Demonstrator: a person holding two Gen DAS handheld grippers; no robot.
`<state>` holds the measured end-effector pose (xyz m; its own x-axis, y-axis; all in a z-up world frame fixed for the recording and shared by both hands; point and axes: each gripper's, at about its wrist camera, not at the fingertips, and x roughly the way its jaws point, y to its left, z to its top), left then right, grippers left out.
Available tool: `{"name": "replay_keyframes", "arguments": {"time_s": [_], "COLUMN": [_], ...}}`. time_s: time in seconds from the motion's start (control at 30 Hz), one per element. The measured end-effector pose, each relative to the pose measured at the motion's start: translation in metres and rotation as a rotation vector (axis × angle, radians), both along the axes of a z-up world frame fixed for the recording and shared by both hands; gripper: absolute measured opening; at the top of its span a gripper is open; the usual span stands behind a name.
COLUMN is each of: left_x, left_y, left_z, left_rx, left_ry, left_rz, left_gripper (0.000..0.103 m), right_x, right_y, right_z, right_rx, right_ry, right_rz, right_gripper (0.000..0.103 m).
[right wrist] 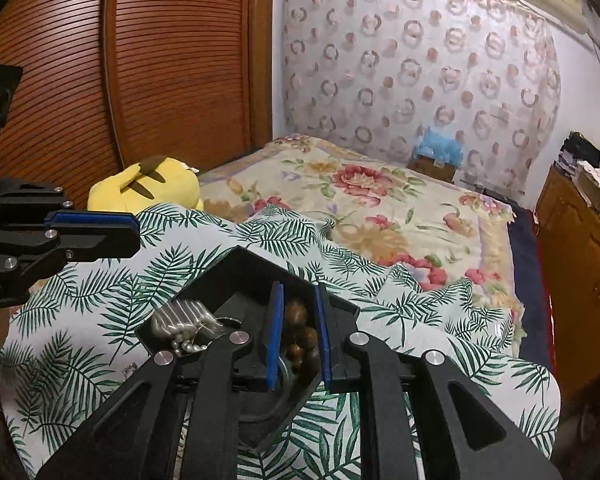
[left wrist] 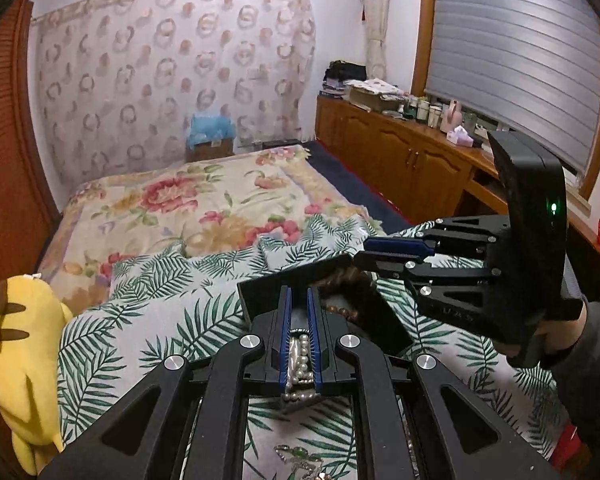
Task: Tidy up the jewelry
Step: 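Open both grippers to release the necklace and bracelet into the box, then move both grippers back over the remaining jewelry on the cloth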
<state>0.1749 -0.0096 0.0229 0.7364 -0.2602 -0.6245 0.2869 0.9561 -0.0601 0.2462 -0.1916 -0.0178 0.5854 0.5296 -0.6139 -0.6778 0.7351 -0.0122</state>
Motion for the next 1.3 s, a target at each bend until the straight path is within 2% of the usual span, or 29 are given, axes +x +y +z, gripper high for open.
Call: {"name": "replay_keyframes", "arguments": {"time_s": [0.07, 0.13, 0.23, 0.3, 0.5, 0.6, 0.67, 0.73, 0.9, 0.93, 1.0, 1.03, 1.3], "left_x": [-0.003, -0.009, -0.019, -0.026, -0.046, -0.059, -0.068, -0.076, -0.088, -0.089, -0.092, -0.094, -0.102], "left_y": [0.001, 0.003, 0.005, 0.005, 0.005, 0.004, 0.005, 0.005, 0.002, 0.0, -0.003, -0.006, -0.035], "left_z": [-0.002, -0.006, -0.014, -0.021, -0.043, -0.053, -0.059, -0.063, -0.078, -0.081, -0.086, -0.088, -0.102], "left_rx": [-0.004, -0.007, -0.005, 0.001, 0.021, 0.042, 0.05, 0.042, 0.032, 0.036, 0.038, 0.037, 0.049], "left_ry": [0.004, 0.008, 0.015, 0.024, 0.052, 0.055, 0.057, 0.065, 0.098, 0.105, 0.118, 0.127, 0.168], "left_rz": [-0.002, -0.001, -0.001, 0.0, 0.015, 0.031, 0.034, 0.037, 0.026, 0.023, 0.017, 0.01, -0.049], "left_gripper": [0.009, 0.017, 0.024, 0.025, 0.041, 0.056, 0.059, 0.069, 0.085, 0.089, 0.091, 0.091, 0.091], "right_x": [-0.004, -0.011, -0.026, -0.039, -0.075, -0.092, -0.101, -0.112, -0.141, -0.146, -0.154, -0.16, -0.18], "right_y": [-0.004, -0.009, -0.019, -0.025, -0.039, -0.044, -0.049, -0.057, -0.076, -0.079, -0.085, -0.089, -0.103], "right_z": [0.0, 0.0, -0.002, -0.007, -0.026, -0.036, -0.04, -0.046, -0.058, -0.06, -0.064, -0.068, -0.081], "right_rx": [0.003, 0.009, 0.019, 0.018, 0.021, 0.01, 0.014, 0.024, 0.048, 0.049, 0.058, 0.058, 0.024], "right_ry": [0.002, 0.001, 0.007, 0.012, 0.056, 0.064, 0.073, 0.088, 0.115, 0.116, 0.132, 0.139, 0.136], "right_rz": [-0.008, -0.017, -0.024, -0.031, -0.038, -0.042, -0.048, -0.066, -0.117, -0.123, -0.139, -0.148, -0.183], "right_gripper": [0.018, 0.018, 0.018, 0.018, 0.018, 0.018, 0.018, 0.018, 0.019, 0.027, 0.04, 0.042, 0.043]}}
